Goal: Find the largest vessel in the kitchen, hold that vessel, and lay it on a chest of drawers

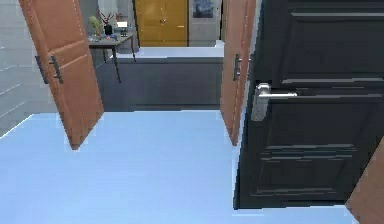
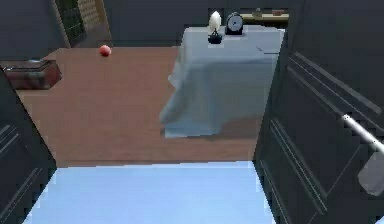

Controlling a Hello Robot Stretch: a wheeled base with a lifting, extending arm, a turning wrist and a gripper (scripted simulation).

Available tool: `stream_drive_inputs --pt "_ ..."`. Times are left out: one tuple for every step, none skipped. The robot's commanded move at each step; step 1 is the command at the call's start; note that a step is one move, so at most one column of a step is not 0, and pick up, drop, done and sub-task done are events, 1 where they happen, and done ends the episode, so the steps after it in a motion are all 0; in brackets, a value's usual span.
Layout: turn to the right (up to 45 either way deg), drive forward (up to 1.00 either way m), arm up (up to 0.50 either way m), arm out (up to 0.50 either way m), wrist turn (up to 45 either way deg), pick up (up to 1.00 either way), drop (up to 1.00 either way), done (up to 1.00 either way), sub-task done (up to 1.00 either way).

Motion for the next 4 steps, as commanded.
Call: stream_drive_inputs --pt "0.0 1.00 0.00 0.00 0.0 0.00 0.00 0.00 0.00" --pt "-6.0 0.00 0.00 0.00 0.0 0.00 0.00 0.00 0.00" --pt "0.0 0.35 0.00 0.00 0.0 0.00 0.00 0.00 0.00" --pt "9.0 0.00 0.00 0.00 0.0 0.00 0.00 0.00 0.00"
